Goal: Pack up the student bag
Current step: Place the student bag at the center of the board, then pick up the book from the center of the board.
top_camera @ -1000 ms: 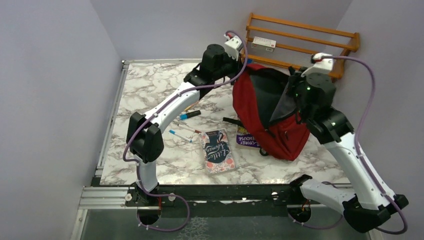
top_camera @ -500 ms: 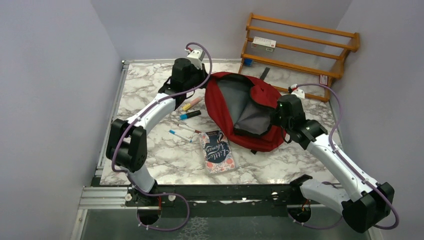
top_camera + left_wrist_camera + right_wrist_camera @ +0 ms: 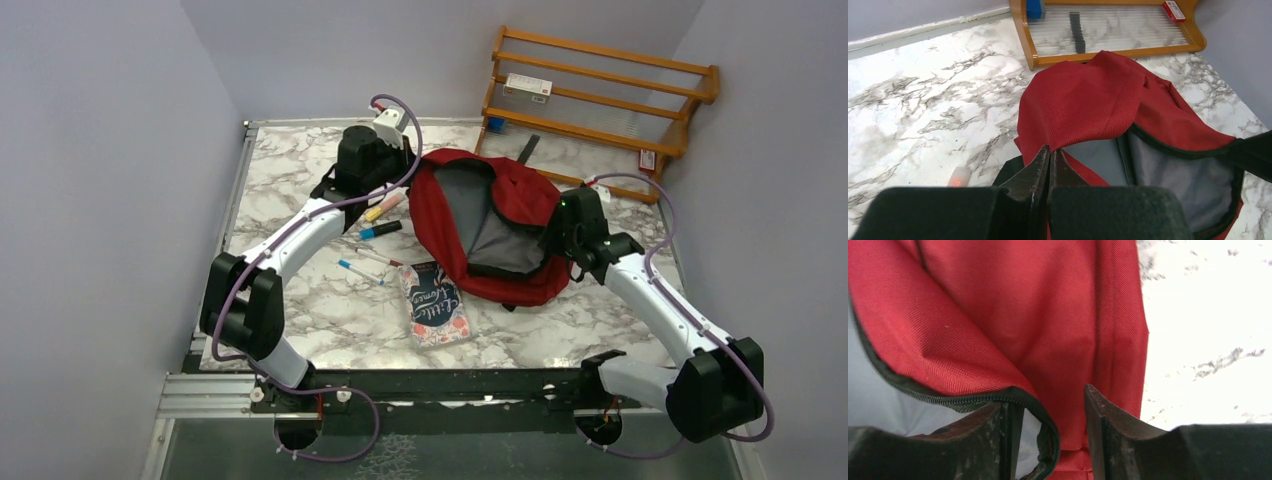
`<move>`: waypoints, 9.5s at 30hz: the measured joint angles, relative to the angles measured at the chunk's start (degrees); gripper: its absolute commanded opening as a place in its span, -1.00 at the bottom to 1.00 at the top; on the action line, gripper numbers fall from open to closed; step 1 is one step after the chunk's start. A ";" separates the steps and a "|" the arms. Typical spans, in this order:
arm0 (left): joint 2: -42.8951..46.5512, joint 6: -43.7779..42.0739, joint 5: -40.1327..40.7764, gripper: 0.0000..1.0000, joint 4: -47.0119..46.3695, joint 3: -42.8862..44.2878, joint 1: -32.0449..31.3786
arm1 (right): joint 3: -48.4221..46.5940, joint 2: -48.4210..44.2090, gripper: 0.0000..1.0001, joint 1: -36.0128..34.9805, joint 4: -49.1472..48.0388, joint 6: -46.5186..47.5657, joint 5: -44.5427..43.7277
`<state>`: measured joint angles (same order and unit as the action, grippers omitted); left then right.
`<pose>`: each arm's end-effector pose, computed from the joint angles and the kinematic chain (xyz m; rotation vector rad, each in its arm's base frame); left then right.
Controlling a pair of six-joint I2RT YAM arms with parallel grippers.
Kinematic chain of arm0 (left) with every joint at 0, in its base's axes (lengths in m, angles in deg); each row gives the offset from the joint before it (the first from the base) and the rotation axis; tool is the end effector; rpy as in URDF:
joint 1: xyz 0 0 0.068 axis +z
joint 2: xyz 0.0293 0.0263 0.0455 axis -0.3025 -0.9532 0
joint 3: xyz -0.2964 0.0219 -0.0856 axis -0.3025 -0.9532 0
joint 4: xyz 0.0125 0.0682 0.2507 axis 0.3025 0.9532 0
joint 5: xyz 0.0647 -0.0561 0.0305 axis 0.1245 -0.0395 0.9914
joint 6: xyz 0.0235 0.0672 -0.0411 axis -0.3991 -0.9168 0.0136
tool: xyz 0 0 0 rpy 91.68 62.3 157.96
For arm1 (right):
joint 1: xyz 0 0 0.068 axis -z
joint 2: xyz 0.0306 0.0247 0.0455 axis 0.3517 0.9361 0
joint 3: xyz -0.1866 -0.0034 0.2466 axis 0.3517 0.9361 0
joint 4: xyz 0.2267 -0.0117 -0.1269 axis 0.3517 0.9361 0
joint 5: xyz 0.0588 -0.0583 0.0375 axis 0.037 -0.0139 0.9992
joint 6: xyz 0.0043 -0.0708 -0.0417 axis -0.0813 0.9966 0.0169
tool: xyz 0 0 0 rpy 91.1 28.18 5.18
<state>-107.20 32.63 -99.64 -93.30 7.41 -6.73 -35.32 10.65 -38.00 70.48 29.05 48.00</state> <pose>0.3665 -0.1868 0.3465 0.3897 1.8210 -0.6969 0.2350 0.0520 0.2568 0.4889 2.3145 0.0864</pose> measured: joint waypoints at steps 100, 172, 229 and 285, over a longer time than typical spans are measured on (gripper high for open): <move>-5.70 -13.09 1.55 -1.00 17.68 22.32 -5.31 | -26.29 36.94 -0.35 27.02 -22.71 29.55 60.50; 12.37 19.37 1.46 0.97 15.41 -20.48 11.96 | 5.97 -14.05 0.50 6.14 -8.28 2.84 34.67; 18.80 45.38 7.45 -1.00 1.03 -48.61 -14.58 | 22.88 2.29 0.58 -28.76 -27.15 -21.53 25.57; 36.44 5.51 15.87 0.57 24.87 -18.78 -11.32 | 0.00 -6.51 -0.99 -29.03 -3.56 13.40 31.01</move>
<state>-70.77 38.13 -83.78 -68.42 -11.36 -18.05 -35.32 4.13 -67.02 66.92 42.45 79.01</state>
